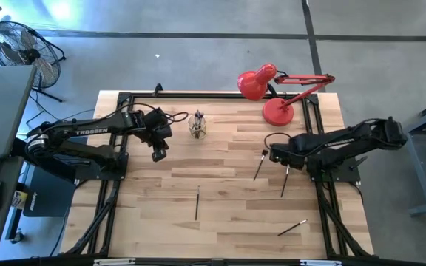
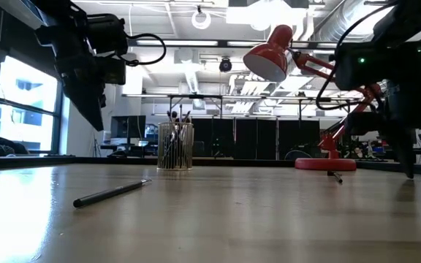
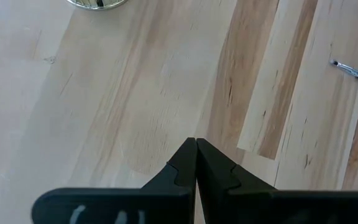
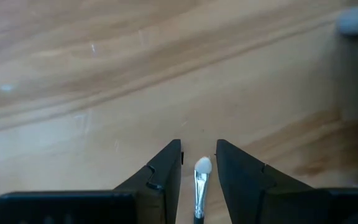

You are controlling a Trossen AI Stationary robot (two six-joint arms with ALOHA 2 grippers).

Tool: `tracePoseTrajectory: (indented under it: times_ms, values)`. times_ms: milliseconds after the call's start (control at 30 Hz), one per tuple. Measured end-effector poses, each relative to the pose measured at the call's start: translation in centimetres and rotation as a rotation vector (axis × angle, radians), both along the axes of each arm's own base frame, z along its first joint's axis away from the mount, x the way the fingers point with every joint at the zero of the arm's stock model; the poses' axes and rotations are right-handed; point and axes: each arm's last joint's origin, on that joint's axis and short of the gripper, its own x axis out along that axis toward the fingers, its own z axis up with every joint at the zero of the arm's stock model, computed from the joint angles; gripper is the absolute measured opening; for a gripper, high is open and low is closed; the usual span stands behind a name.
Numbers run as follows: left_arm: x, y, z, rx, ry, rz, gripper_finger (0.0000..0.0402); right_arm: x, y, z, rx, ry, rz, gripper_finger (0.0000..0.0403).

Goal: Put items in baskets/containers
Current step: Put the eyeshadow brush into the wire organizer

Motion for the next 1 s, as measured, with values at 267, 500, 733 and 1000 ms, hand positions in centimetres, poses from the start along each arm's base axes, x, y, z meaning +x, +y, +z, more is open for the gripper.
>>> tracePoseTrajectory:
  times_ms: [267,500,733,1000]
  values:
    - [0.00,0.01,0.00,0.003,0.001,-0.001,0.0000,0.01,-0.15,-0.02,0.035,-0.003,0.005,0.0096]
    - [0.00,0.01,0.00,0.006,0.002,-0.001,0.0000,0.15,-0.15,-0.20,0.041,0.012,0.014,0.0090]
    - [-0.01,0.02,-0.01,0.010,0.004,0.001,0.0000,0.43,-0.14,-0.54,0.055,0.020,0.038,0.0044]
    - [-0.01,0.02,-0.01,0.009,0.004,0.001,0.0000,0.72,-0.19,-0.59,0.038,-0.012,0.064,0.0010]
